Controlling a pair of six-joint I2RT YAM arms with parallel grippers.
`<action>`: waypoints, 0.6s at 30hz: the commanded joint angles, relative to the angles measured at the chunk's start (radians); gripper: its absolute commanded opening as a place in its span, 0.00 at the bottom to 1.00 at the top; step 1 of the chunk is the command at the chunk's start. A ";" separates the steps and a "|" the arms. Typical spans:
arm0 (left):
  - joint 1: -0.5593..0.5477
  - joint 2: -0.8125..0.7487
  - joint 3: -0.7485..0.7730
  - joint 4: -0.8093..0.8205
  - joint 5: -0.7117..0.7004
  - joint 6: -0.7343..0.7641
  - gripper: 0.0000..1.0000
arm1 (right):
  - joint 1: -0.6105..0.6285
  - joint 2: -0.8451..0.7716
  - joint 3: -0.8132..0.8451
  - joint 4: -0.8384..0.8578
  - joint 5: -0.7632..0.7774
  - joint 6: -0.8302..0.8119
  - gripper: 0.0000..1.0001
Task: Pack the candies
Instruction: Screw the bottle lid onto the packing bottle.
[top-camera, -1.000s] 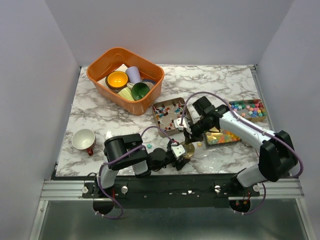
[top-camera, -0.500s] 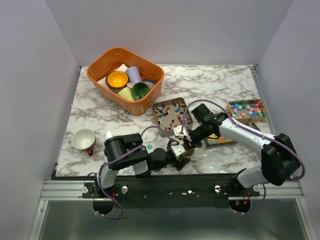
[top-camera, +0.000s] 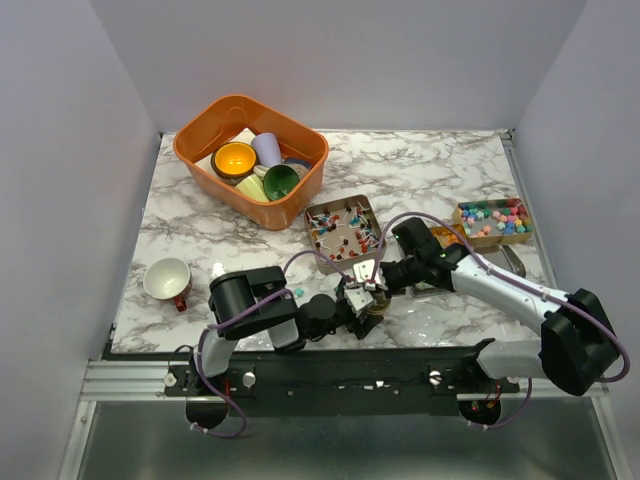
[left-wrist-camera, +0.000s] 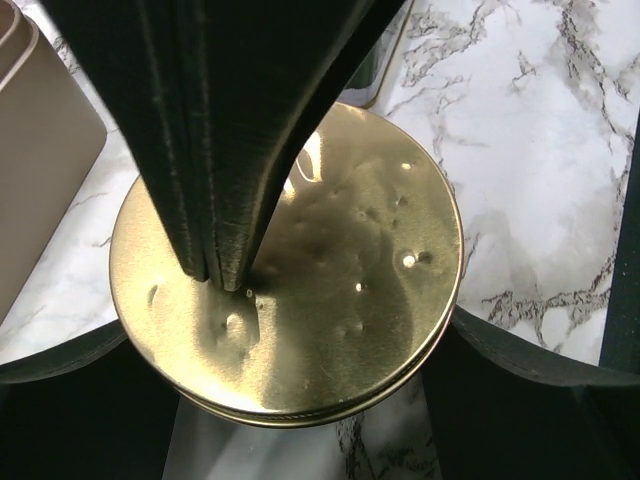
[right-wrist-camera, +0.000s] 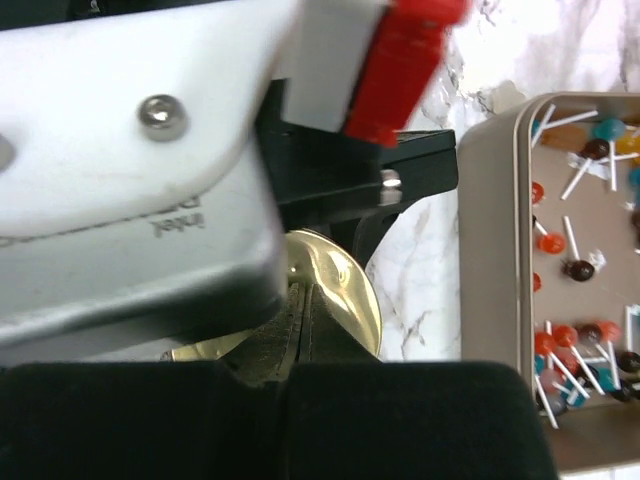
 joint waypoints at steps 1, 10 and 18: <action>0.024 0.052 0.019 -0.168 -0.073 0.066 0.00 | -0.001 0.015 -0.115 -0.182 0.261 -0.039 0.01; 0.025 0.049 0.010 -0.165 -0.044 0.083 0.00 | -0.035 -0.216 -0.055 -0.326 0.240 -0.037 0.21; 0.024 0.037 0.014 -0.197 -0.011 0.093 0.00 | -0.046 -0.285 0.025 -0.461 0.117 -0.255 0.91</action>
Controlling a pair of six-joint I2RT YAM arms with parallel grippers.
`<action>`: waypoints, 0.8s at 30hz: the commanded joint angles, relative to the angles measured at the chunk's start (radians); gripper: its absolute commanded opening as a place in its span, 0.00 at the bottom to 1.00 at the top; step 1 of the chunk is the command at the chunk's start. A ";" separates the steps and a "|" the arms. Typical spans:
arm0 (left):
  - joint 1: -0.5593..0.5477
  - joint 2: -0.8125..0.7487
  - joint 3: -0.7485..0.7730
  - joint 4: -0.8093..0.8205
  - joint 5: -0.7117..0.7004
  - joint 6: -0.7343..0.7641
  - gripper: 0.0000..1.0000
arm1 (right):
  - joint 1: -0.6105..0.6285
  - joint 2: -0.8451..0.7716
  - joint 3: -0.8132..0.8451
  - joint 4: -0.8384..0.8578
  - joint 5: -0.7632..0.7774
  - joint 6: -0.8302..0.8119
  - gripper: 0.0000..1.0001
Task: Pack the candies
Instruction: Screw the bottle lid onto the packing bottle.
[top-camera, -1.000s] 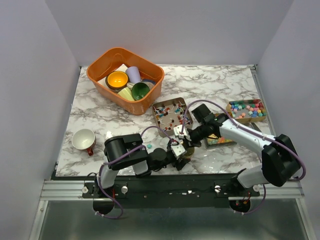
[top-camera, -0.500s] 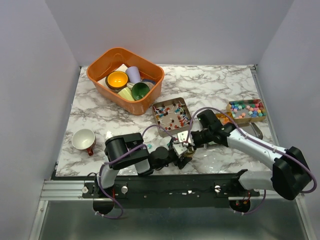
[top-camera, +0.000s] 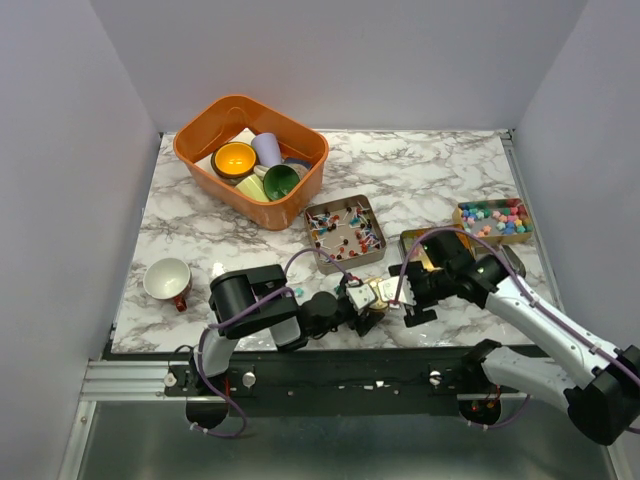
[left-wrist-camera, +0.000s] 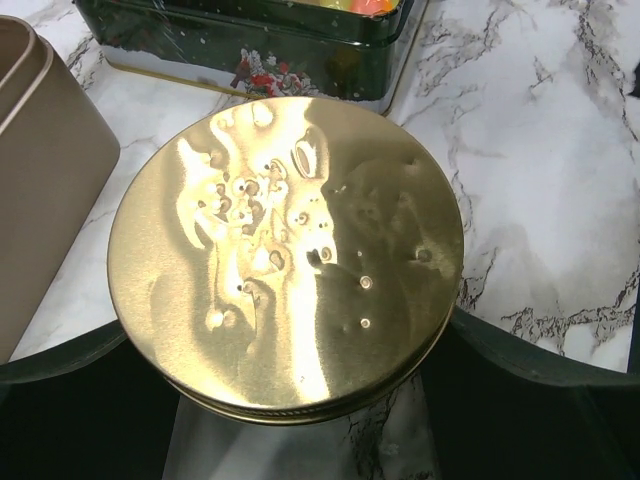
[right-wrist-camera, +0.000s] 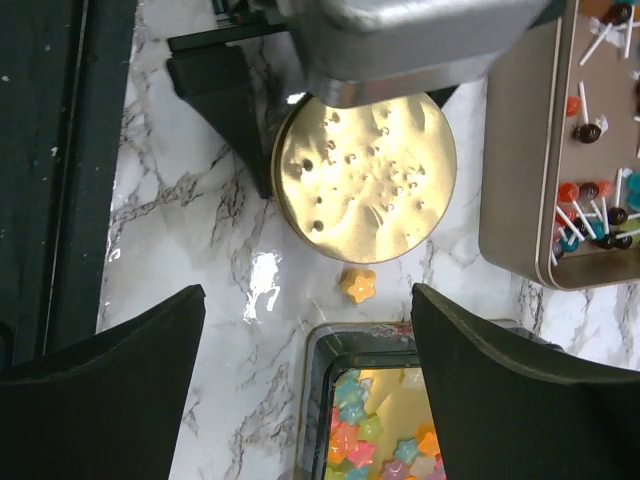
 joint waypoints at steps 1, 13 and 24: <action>0.012 0.027 -0.017 -0.181 -0.011 0.065 0.00 | -0.006 0.064 0.083 -0.171 -0.087 -0.167 0.91; 0.001 0.020 -0.026 -0.174 0.001 0.074 0.00 | -0.021 0.447 0.321 -0.189 -0.133 -0.314 0.95; 0.001 0.027 -0.023 -0.174 -0.026 0.077 0.00 | -0.021 0.594 0.362 -0.278 -0.115 -0.372 1.00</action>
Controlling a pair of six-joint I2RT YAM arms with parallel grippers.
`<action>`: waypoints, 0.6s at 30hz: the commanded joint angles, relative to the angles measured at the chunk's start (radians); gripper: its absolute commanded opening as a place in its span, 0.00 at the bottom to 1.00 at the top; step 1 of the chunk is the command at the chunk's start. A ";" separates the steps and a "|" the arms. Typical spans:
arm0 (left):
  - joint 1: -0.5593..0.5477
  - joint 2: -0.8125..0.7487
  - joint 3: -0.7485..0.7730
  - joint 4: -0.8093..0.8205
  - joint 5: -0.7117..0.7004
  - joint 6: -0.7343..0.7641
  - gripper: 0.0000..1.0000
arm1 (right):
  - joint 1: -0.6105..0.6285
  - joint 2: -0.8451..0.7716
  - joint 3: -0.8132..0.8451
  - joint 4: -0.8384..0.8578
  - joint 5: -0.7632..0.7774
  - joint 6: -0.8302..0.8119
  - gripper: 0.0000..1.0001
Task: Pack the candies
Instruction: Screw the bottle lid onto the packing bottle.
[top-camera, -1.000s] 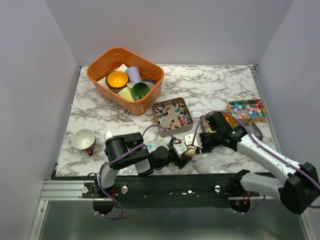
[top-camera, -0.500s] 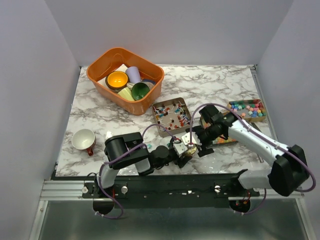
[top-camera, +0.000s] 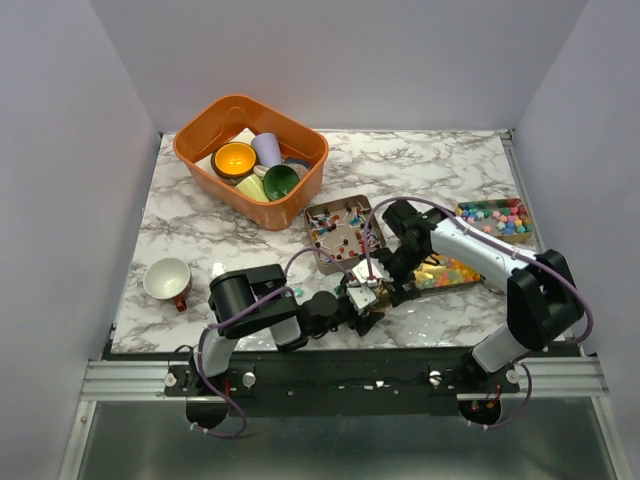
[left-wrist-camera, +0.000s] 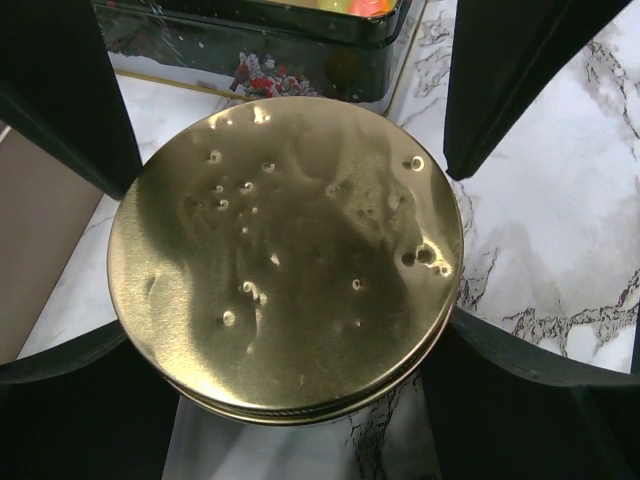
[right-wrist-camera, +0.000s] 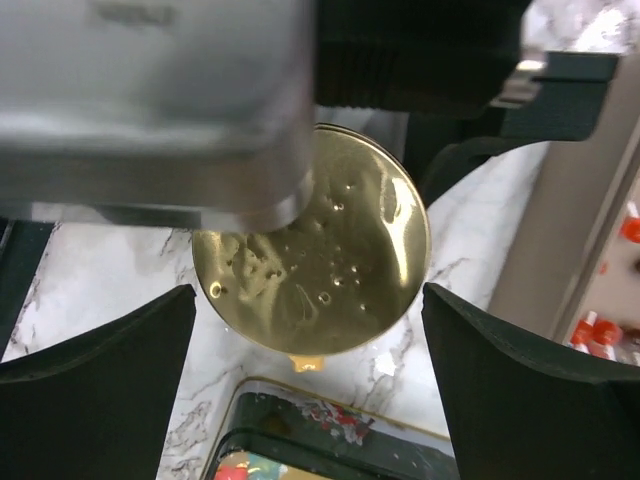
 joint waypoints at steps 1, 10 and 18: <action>-0.001 0.028 -0.027 -0.167 -0.037 0.058 0.00 | -0.001 0.052 0.022 -0.072 -0.006 -0.026 1.00; 0.002 0.031 -0.026 -0.176 -0.047 0.035 0.00 | -0.007 -0.103 -0.191 0.007 0.117 -0.013 1.00; 0.005 0.037 -0.018 -0.191 -0.041 0.027 0.00 | -0.073 -0.235 -0.301 -0.027 0.215 0.039 1.00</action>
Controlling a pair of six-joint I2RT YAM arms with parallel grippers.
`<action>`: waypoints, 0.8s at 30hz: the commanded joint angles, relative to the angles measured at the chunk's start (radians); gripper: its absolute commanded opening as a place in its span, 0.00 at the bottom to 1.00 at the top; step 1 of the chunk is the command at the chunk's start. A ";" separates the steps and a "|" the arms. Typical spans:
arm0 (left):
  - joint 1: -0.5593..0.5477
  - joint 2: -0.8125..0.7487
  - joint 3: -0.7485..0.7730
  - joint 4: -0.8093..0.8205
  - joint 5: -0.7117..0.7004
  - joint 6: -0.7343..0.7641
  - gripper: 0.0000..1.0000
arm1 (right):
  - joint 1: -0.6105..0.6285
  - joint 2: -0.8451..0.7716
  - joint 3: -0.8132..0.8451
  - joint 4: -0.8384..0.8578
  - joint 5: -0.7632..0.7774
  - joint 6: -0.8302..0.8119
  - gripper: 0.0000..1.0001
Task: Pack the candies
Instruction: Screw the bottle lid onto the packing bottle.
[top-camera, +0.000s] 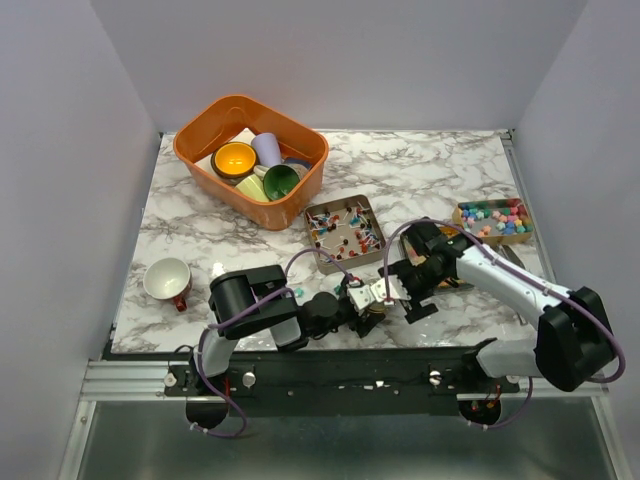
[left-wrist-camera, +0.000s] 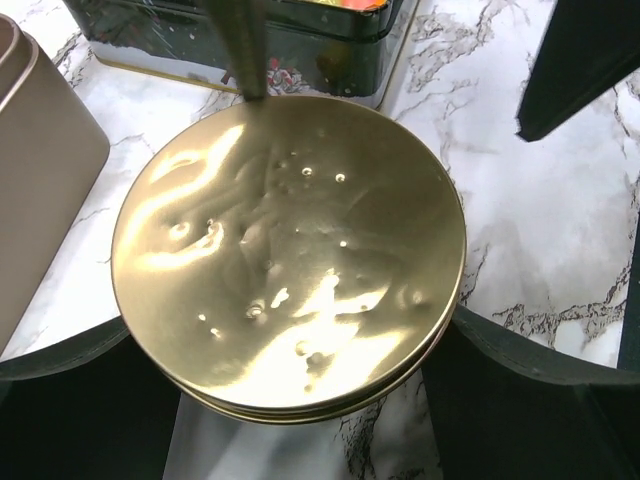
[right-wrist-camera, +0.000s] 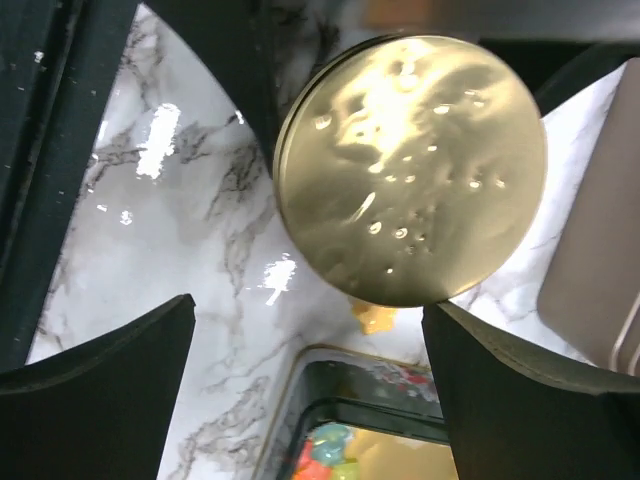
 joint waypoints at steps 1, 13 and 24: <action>0.010 0.037 -0.018 -0.190 -0.041 0.048 0.00 | -0.055 -0.041 -0.066 -0.133 0.109 0.028 1.00; 0.007 0.045 -0.009 -0.207 -0.015 0.052 0.00 | -0.159 0.106 0.328 -0.222 -0.160 0.114 1.00; 0.007 0.045 -0.005 -0.216 -0.036 0.061 0.00 | -0.001 0.261 0.367 -0.217 -0.212 0.057 1.00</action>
